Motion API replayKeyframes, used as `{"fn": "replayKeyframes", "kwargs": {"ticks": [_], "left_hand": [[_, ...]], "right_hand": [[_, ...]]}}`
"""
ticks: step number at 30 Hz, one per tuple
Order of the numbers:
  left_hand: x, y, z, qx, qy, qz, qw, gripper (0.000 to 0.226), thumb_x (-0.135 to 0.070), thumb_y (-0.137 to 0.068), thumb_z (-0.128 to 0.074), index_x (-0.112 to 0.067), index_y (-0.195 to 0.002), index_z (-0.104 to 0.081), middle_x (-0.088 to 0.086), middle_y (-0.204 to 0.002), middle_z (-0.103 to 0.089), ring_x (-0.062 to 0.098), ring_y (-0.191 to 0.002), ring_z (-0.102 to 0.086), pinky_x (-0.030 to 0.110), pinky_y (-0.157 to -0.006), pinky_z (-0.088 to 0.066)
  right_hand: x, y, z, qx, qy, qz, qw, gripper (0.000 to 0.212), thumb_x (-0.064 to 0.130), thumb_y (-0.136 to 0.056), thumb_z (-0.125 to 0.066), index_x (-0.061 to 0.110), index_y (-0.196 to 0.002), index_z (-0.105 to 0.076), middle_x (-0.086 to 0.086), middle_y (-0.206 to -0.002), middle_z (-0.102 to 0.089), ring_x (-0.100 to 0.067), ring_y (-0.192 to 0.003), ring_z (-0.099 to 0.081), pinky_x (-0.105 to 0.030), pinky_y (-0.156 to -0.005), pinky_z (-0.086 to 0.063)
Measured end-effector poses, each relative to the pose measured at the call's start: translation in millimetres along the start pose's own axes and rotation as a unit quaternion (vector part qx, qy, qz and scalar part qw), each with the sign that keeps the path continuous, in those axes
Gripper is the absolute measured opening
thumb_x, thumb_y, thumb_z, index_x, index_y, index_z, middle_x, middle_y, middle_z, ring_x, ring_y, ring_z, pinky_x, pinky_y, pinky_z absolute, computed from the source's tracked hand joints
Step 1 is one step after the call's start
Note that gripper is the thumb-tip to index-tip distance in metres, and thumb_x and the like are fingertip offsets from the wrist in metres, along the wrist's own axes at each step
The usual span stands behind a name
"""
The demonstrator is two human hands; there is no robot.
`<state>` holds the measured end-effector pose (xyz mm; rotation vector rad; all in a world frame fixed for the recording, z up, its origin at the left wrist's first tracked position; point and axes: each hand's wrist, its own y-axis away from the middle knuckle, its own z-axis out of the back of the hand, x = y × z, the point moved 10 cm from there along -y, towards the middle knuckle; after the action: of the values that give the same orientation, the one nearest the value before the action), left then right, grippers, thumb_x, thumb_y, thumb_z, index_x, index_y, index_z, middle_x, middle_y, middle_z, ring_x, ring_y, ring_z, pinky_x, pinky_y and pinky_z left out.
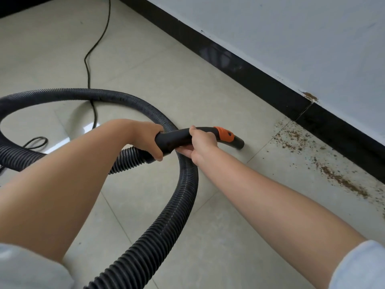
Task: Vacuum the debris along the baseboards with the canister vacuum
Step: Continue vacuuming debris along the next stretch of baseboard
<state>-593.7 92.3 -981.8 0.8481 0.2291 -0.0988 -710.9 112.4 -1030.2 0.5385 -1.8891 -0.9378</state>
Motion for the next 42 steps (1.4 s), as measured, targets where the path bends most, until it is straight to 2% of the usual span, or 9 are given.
{"fn": "replayKeyframes", "kwargs": {"ticks": [6,10,15,20,24,30,34,39,42], "left_hand": [[-15,-1,0,0.003,-0.026,-0.008,1.000,0.038,-0.022,-0.072,-0.075,-0.017,-0.100,-0.049,0.001,-0.093,-0.063,0.020,-0.086,-0.062,0.025,-0.070,-0.048],[-37,-5,-5,0.015,-0.040,-0.030,0.999,0.038,-0.024,-0.071,-0.075,-0.018,-0.099,-0.050,-0.001,-0.088,-0.064,0.019,-0.086,-0.063,0.028,-0.074,-0.049],[-61,-8,-9,0.020,-0.056,-0.039,0.997,0.041,-0.029,-0.074,-0.073,-0.018,-0.105,-0.049,-0.001,-0.097,-0.059,0.019,-0.091,-0.060,0.028,-0.076,-0.048],[-77,-13,-12,0.003,-0.044,-0.053,0.998,0.040,-0.032,-0.072,-0.074,-0.017,-0.101,-0.049,0.000,-0.096,-0.059,0.021,-0.092,-0.060,0.032,-0.080,-0.050],[-75,-15,-10,-0.035,-0.043,-0.048,0.997,0.042,-0.031,-0.071,-0.074,-0.015,-0.102,-0.049,-0.002,-0.093,-0.057,0.019,-0.089,-0.059,0.032,-0.079,-0.049],[-78,-22,-7,-0.113,0.075,-0.032,0.990,0.050,-0.027,-0.072,-0.075,-0.014,-0.106,-0.041,0.001,-0.098,-0.053,0.017,-0.087,-0.053,0.025,-0.065,-0.044],[-81,-27,1,-0.177,0.220,-0.002,0.959,0.055,-0.037,-0.072,-0.076,-0.016,-0.110,-0.043,0.001,-0.101,-0.052,0.016,-0.086,-0.052,0.027,-0.071,-0.041],[-107,-42,2,-0.206,0.235,-0.041,0.949,0.050,-0.040,-0.084,-0.065,-0.009,-0.119,-0.048,0.000,-0.097,-0.055,0.014,-0.082,-0.052,0.020,-0.059,-0.039],[-119,-51,2,-0.197,0.236,-0.064,0.949,0.035,-0.036,-0.088,-0.060,-0.010,-0.111,-0.052,-0.003,-0.085,-0.056,0.009,-0.072,-0.052,0.015,-0.054,-0.036]], "right_hand": [[5,8,14,-0.018,-0.010,0.022,1.000,0.043,0.016,-0.095,-0.053,0.001,-0.132,-0.039,-0.018,-0.118,-0.052,-0.029,-0.078,-0.056,-0.040,-0.064,-0.055],[10,10,37,-0.037,-0.033,0.023,0.999,0.042,0.015,-0.095,-0.053,0.001,-0.132,-0.039,-0.019,-0.123,-0.052,-0.032,-0.093,-0.057,-0.039,-0.063,-0.055],[17,8,59,-0.034,-0.048,0.019,0.998,0.039,0.014,-0.095,-0.053,0.001,-0.130,-0.041,-0.017,-0.114,-0.052,-0.029,-0.085,-0.057,-0.041,-0.064,-0.055],[24,-6,72,-0.041,-0.031,0.024,0.998,0.047,0.015,-0.095,-0.053,0.002,-0.137,-0.037,-0.019,-0.118,-0.053,-0.034,-0.093,-0.058,-0.041,-0.053,-0.052],[32,-14,68,-0.014,-0.024,0.019,0.999,0.047,0.013,-0.094,-0.053,0.002,-0.137,-0.036,-0.021,-0.126,-0.051,-0.036,-0.103,-0.056,-0.045,-0.062,-0.053],[59,-19,69,-0.018,-0.003,0.047,0.999,0.038,0.009,-0.094,-0.052,0.002,-0.129,-0.042,-0.018,-0.126,-0.052,-0.036,-0.114,-0.053,-0.043,-0.069,-0.051],[90,-28,83,-0.043,-0.008,0.062,0.997,0.036,0.004,-0.092,-0.049,0.003,-0.127,-0.042,-0.017,-0.125,-0.051,-0.038,-0.114,-0.053,-0.047,-0.074,-0.050],[112,-37,93,-0.051,0.019,0.076,0.996,0.021,0.002,-0.092,-0.048,0.008,-0.113,-0.043,-0.015,-0.111,-0.052,-0.038,-0.109,-0.055,-0.047,-0.078,-0.051],[121,-42,99,-0.058,0.039,0.082,0.994,0.020,0.001,-0.092,-0.045,0.008,-0.111,-0.042,-0.012,-0.103,-0.048,-0.033,-0.095,-0.054,-0.047,-0.081,-0.052]]}}
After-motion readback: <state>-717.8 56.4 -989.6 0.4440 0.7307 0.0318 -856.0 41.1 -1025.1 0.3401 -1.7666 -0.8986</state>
